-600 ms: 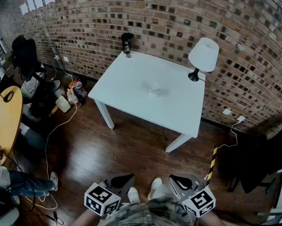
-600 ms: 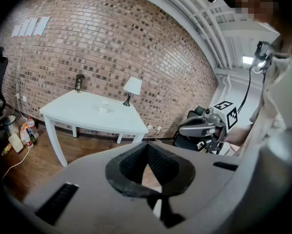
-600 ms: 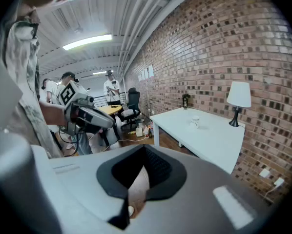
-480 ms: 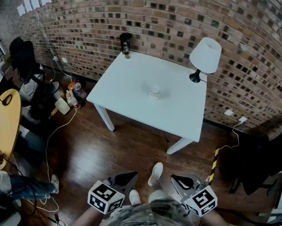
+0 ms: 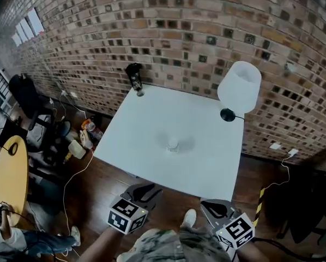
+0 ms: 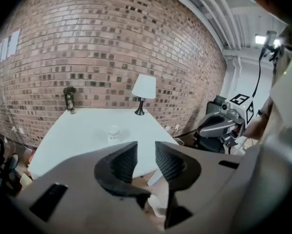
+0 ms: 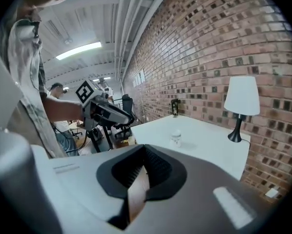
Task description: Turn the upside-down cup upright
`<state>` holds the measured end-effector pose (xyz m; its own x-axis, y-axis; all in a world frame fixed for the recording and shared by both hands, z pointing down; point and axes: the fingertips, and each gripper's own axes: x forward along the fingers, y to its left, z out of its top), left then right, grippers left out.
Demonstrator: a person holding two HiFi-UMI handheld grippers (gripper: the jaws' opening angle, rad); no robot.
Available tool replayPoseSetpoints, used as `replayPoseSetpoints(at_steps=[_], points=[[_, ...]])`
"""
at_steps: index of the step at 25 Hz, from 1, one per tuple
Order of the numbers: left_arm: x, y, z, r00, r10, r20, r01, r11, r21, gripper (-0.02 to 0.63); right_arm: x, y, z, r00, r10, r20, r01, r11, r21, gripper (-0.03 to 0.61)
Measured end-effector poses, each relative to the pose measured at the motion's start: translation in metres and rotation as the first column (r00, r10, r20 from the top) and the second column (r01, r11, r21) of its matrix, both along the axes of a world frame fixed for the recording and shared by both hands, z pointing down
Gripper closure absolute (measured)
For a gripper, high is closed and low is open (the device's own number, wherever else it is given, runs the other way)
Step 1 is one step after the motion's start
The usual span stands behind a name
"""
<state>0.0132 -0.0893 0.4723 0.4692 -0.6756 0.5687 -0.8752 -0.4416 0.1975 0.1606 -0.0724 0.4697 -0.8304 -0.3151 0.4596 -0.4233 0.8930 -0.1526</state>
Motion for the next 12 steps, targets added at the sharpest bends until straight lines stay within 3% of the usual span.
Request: replayPoseSetpoints(at_steps=[5,8,12], points=[[-0.003,-0.099,0.029,0.980,0.096,0.175,-0.091,0.995,-0.035,0.426,0.018,-0.055,0.013,0.999,0.032,-0.038,-0.033,0.999,-0.030,0.575],[-0.007,-0.143,0.050,0.958,0.174,0.227,-0.158,0.984,-0.084,0.368,0.019,-0.071,0.025,0.996,0.069,-0.063,-0.073,0.996,-0.053,0.575],[-0.013,-0.192,0.090,0.909,0.283,0.305,-0.242,0.956,-0.167,0.306,0.012,-0.097,0.022,0.982,0.170,-0.085,-0.176,0.982,-0.066,0.575]])
